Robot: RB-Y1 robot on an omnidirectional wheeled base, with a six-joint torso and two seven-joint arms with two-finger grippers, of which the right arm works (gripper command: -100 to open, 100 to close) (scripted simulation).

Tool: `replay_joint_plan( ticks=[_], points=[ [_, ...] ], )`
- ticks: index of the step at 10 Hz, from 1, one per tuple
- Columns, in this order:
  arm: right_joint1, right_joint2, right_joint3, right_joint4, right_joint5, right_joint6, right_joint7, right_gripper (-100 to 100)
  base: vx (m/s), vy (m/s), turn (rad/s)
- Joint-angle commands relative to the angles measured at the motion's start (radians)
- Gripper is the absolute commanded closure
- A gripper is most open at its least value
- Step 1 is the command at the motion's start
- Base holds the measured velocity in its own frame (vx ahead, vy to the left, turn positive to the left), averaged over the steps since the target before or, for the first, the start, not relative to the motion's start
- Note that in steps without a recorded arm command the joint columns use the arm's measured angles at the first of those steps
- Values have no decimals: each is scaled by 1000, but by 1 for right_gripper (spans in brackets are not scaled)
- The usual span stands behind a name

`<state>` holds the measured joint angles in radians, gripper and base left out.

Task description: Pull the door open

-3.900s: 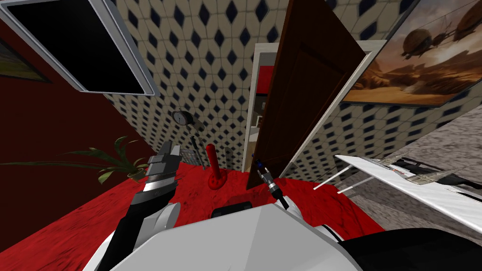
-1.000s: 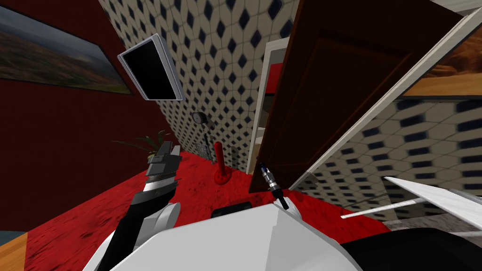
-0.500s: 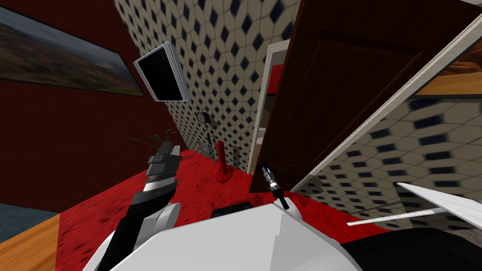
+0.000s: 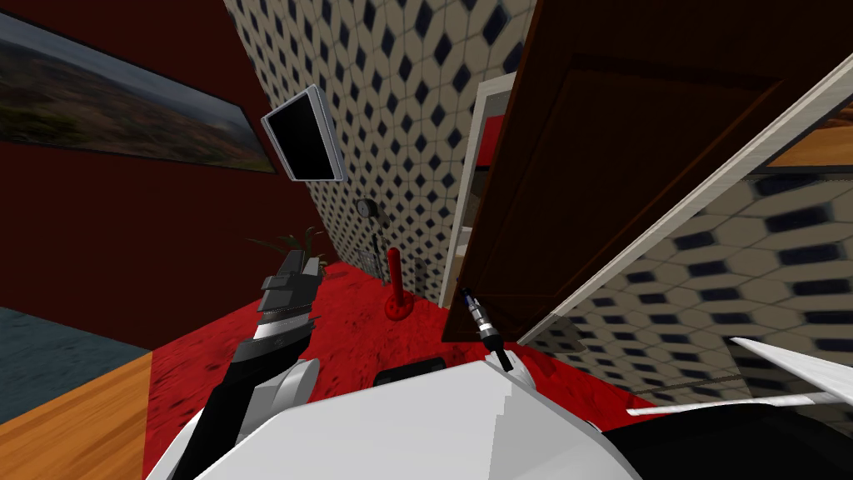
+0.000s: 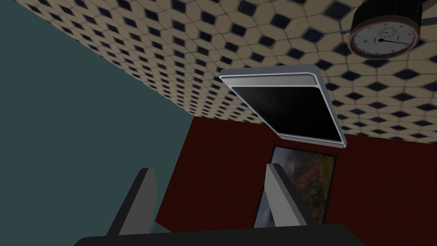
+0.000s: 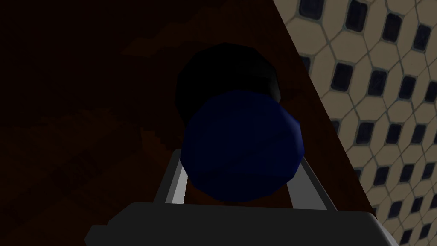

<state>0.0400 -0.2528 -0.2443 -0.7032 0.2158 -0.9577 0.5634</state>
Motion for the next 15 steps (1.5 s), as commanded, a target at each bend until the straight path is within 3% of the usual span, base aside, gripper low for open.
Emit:
replay_joint_plan(
  ticks=[1, 2, 15],
  points=[
    [0, 10, 10, 2, -14, 3, -50, 100, -39, -20, 72],
    [0, 10, 10, 2, -14, 3, -55, 100, -33, -14, 50],
    [-1, 0, 14, 13, -150, 20, -382, 100, -46, -21, 87]
  ],
)
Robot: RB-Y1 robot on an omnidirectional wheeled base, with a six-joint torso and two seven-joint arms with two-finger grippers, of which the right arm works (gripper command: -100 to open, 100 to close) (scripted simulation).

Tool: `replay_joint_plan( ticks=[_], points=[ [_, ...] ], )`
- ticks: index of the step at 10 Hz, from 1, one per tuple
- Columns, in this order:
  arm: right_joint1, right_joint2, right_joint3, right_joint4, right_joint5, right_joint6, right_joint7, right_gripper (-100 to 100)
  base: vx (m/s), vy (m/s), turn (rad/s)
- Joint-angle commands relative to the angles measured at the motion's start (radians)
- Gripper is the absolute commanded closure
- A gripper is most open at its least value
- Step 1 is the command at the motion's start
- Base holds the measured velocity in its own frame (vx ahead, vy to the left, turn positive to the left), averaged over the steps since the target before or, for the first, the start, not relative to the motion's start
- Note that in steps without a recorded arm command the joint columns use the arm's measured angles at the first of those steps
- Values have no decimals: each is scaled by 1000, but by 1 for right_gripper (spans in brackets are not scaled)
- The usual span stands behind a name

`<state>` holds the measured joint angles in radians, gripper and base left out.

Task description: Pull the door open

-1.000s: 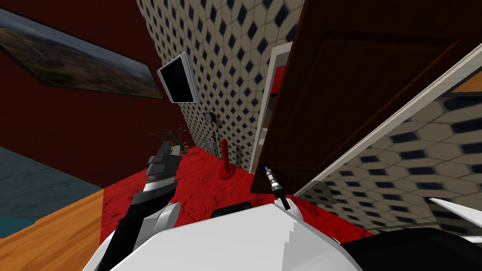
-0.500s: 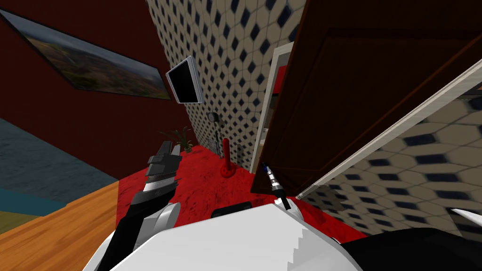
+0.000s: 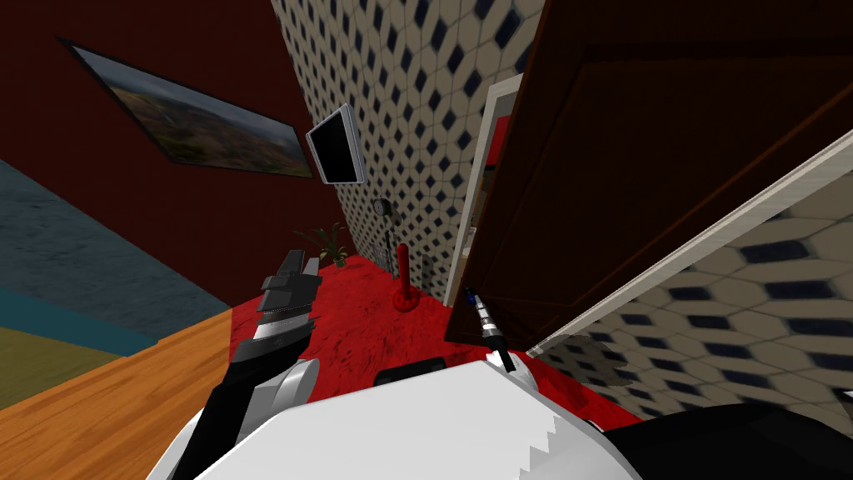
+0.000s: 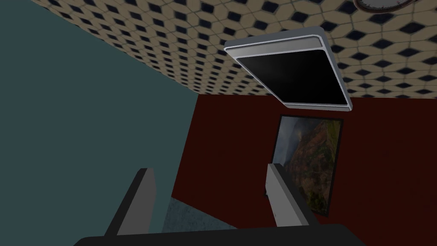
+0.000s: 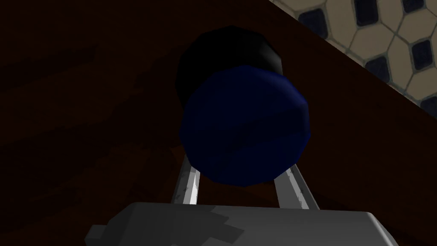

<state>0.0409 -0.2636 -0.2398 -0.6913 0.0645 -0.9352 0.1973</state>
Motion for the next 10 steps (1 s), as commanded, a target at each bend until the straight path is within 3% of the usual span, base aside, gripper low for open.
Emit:
replay_joint_plan(
  ticks=[1, 10],
  points=[
    [-2, 9, 10, 3, -18, -1, -50, 100, -43, -22, 69],
    [-3, 2, 13, 10, -111, 11, -265, 100, -45, -16, 82]
  ],
)
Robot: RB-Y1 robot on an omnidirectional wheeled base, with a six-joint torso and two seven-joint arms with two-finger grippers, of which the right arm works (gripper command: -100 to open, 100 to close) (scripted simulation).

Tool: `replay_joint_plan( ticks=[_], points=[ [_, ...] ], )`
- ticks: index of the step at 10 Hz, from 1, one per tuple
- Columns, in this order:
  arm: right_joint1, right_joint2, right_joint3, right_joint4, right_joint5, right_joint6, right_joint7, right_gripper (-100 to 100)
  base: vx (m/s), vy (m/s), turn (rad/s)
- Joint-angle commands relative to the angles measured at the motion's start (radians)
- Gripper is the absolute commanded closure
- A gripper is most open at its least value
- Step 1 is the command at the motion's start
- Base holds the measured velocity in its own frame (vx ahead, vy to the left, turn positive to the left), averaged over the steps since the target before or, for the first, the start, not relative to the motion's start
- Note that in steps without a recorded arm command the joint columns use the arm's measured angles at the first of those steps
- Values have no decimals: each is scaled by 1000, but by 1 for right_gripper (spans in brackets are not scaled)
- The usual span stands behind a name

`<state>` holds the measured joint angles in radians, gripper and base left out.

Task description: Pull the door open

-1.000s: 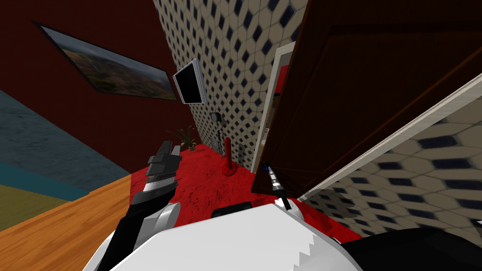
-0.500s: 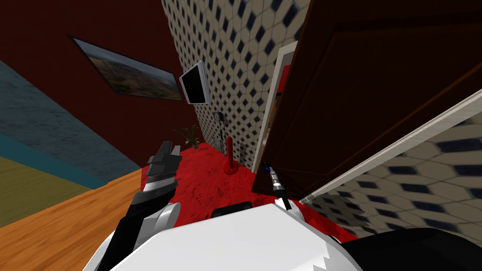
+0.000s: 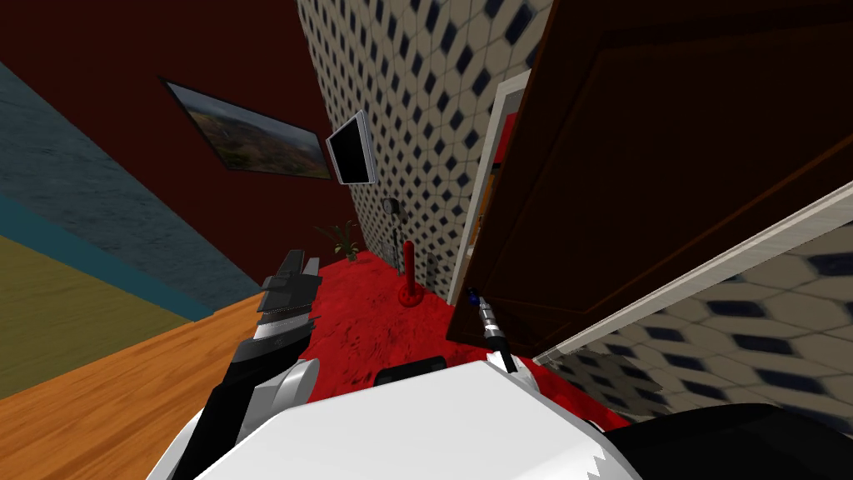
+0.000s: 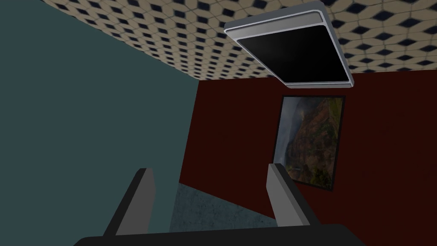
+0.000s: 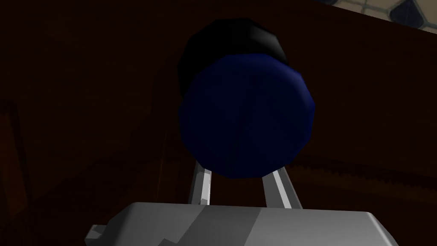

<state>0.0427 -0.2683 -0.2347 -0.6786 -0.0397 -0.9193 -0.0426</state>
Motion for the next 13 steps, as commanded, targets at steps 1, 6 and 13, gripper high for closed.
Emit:
replay_joint_plan(
  ticks=[1, 6, 13],
  points=[
    [-4, 5, 8, -1, -25, -3, -50, 100, -64, -17, 127],
    [-5, 0, 10, 4, -82, 4, -175, 100, -49, -15, 95],
    [-25, 12, 26, 22, -151, 19, -341, -100, -57, -5, 35]
  ],
)
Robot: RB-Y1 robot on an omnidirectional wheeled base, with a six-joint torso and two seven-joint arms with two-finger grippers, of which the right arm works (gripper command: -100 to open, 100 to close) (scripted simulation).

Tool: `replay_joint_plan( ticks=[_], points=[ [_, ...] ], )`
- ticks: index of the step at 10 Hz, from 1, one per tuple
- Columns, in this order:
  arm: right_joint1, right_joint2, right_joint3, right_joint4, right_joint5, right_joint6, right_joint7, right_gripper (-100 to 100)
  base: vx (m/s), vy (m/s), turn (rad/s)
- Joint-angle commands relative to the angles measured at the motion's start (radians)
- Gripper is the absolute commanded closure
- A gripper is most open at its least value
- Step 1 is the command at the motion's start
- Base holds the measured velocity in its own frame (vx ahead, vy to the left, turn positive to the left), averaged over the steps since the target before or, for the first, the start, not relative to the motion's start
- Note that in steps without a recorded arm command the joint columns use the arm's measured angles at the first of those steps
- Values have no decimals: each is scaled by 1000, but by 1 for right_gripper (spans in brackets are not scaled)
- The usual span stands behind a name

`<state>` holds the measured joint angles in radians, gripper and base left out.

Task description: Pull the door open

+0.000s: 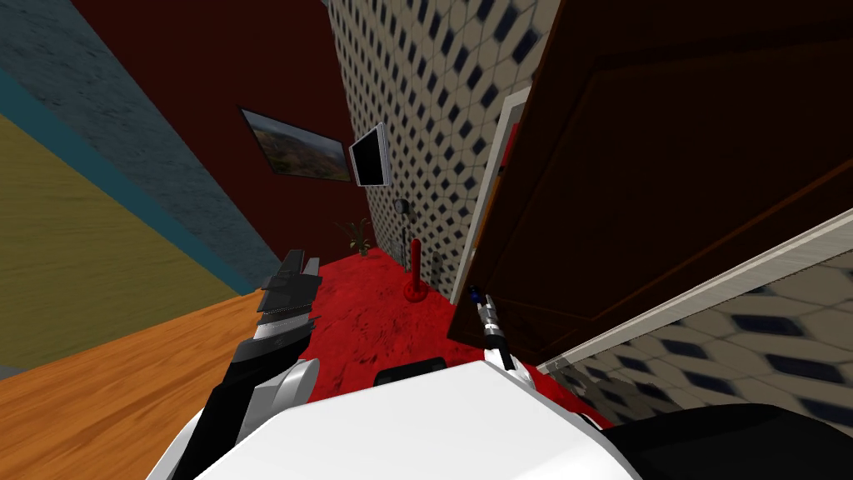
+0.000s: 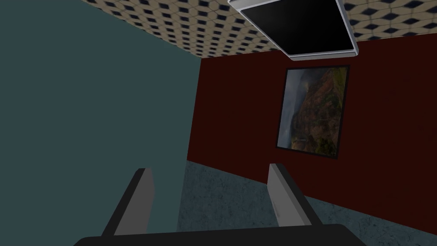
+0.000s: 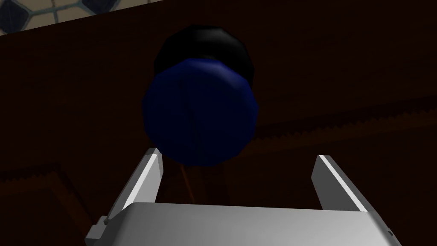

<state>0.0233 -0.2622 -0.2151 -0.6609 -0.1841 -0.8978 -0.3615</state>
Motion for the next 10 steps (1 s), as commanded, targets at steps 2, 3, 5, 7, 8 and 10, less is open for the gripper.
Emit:
replay_joint_plan(
  ticks=[2, 3, 5, 7, 8, 10],
  points=[
    [-11, 11, 11, 5, -21, -1, -62, -100, -66, 3, 26],
    [-16, 16, 17, 6, -36, 2, -100, -100, -47, -7, 22],
    [-22, 21, 23, 6, -52, 5, -140, -100, -64, -2, 25],
    [-35, 33, 36, 7, -88, 10, -204, -100, -68, 2, 30],
    [-35, 33, 36, 7, -88, 10, -221, -100, -58, -5, 16],
    [-42, 39, 42, 7, -106, 14, -262, -100, -38, -6, 18]
  ],
)
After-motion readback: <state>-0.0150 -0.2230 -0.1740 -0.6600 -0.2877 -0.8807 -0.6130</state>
